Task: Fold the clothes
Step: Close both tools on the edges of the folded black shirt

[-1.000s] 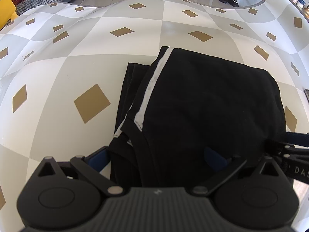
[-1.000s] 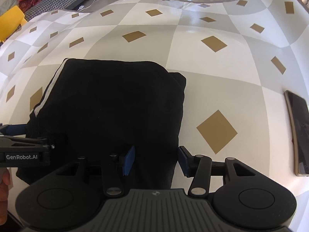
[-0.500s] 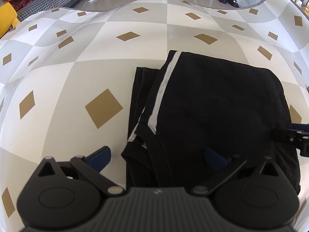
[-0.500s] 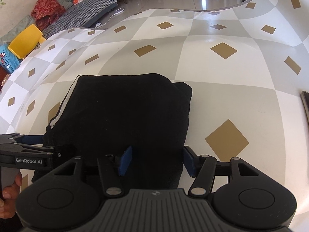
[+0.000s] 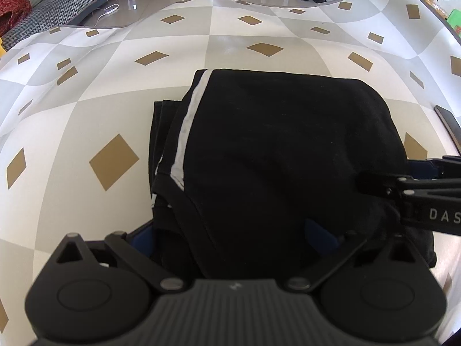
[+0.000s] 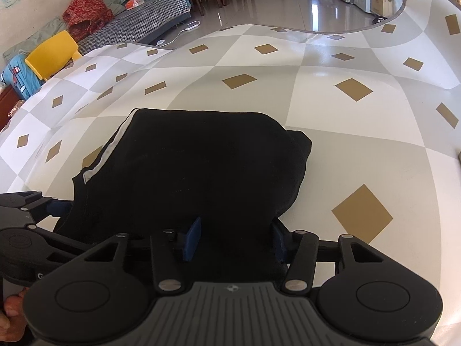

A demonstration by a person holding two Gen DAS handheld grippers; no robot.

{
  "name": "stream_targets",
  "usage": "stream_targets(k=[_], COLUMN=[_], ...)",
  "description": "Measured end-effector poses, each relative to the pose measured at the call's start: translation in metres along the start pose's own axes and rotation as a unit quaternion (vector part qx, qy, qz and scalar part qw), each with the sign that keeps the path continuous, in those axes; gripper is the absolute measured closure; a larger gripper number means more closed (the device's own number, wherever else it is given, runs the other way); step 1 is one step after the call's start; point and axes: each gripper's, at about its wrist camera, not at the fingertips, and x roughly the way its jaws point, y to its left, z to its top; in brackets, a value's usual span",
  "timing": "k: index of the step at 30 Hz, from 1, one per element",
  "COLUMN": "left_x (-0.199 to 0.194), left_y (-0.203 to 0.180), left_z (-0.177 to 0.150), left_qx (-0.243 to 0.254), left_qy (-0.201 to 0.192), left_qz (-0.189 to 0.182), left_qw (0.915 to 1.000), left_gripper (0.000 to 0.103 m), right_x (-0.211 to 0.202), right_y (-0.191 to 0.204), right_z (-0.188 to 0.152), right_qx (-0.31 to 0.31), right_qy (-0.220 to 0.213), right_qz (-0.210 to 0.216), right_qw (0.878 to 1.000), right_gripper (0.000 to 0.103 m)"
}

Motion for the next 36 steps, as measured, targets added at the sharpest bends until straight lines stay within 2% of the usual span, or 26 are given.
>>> stream_targets(k=[1,5,12,19,22,24,28,30,36], left_x=[-0.002,-0.009,-0.016,-0.017,-0.017,-0.016,-0.012,-0.009,-0.005], left_y=[-0.002,-0.009,-0.014,-0.017,-0.016,-0.013,-0.006,-0.004,-0.003], left_z=[-0.001,-0.005,-0.010,-0.011,-0.010,-0.011,-0.011,-0.010,-0.009], left_qx=[0.004,0.019,0.023,0.023,0.021,0.015,0.000,-0.005,-0.010], left_qy=[-0.002,-0.010,-0.011,-0.012,-0.012,-0.011,-0.005,0.000,0.000], left_qz=[-0.003,-0.015,-0.020,-0.018,-0.013,-0.005,-0.003,0.005,0.007], left_qw=[1.0000,0.9997,0.9995,0.9995,0.9996,0.9998,1.0000,1.0000,0.9999], left_gripper=[0.006,0.023,0.038,0.039,0.036,0.024,0.014,0.004,0.000], right_x=[0.000,-0.001,-0.003,-0.002,-0.002,-0.002,-0.002,-0.002,0.001], right_y=[0.001,0.001,0.004,0.005,0.003,0.000,-0.005,-0.004,0.003], right_z=[-0.001,-0.003,-0.005,-0.004,-0.002,0.000,0.000,0.001,0.000], right_qx=[-0.001,0.004,0.003,0.001,-0.003,0.004,0.014,0.010,-0.008], right_qy=[0.001,0.003,0.004,0.004,0.005,0.008,0.008,0.008,0.001], right_qz=[0.005,0.024,0.041,0.031,0.011,0.007,0.011,0.009,-0.001], right_qw=[1.000,1.000,0.999,1.000,1.000,1.000,1.000,1.000,1.000], right_gripper=[0.054,0.055,0.055,0.054,0.054,0.054,0.053,0.052,0.048])
